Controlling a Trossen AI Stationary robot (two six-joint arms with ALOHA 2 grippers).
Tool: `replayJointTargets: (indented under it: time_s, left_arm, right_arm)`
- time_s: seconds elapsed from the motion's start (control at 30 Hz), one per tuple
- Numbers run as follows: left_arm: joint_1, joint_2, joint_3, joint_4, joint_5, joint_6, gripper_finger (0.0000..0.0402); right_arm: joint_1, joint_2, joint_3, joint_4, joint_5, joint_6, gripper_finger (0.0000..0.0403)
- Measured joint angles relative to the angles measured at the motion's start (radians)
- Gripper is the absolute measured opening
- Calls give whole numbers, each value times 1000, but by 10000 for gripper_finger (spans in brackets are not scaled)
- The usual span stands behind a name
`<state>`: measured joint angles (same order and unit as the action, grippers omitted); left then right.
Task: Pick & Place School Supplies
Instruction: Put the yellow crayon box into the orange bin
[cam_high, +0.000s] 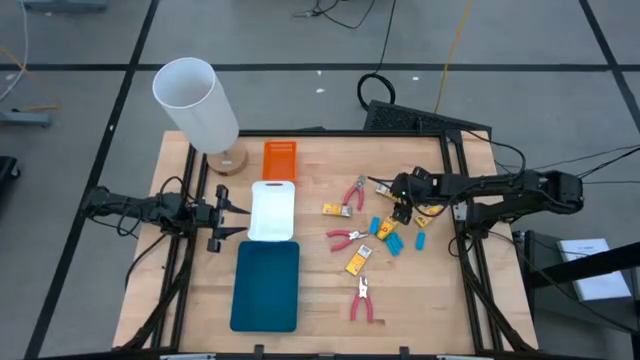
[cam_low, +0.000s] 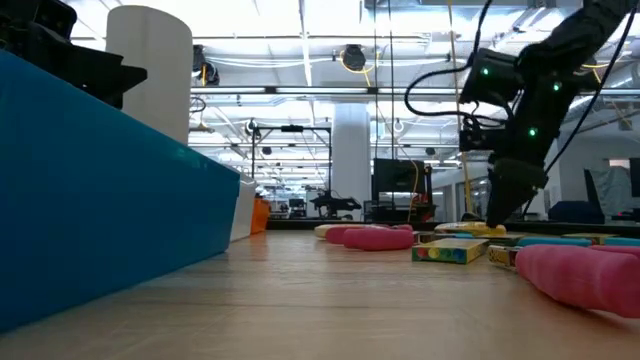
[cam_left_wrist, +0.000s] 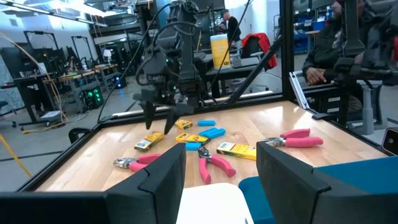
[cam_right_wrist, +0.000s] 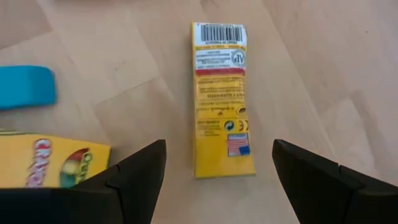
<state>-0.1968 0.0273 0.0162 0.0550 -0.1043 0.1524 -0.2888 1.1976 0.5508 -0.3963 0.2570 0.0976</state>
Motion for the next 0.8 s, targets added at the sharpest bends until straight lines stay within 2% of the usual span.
replayJointTargets:
  time_s: [0.2, 0.4, 0.8]
  left_arm:
    - [0, 0, 0, 1, 0, 0, 200]
    - [0, 0, 0, 1, 0, 0, 200]
    - [0, 0, 0, 1, 0, 0, 200]
  right_arm:
    - [-38, 0, -95, 159, -5, -35, 290]
    - [-92, -4, -153, 242, -114, -17, 277]
    - [-97, -2, -164, 235, -131, -5, 205]
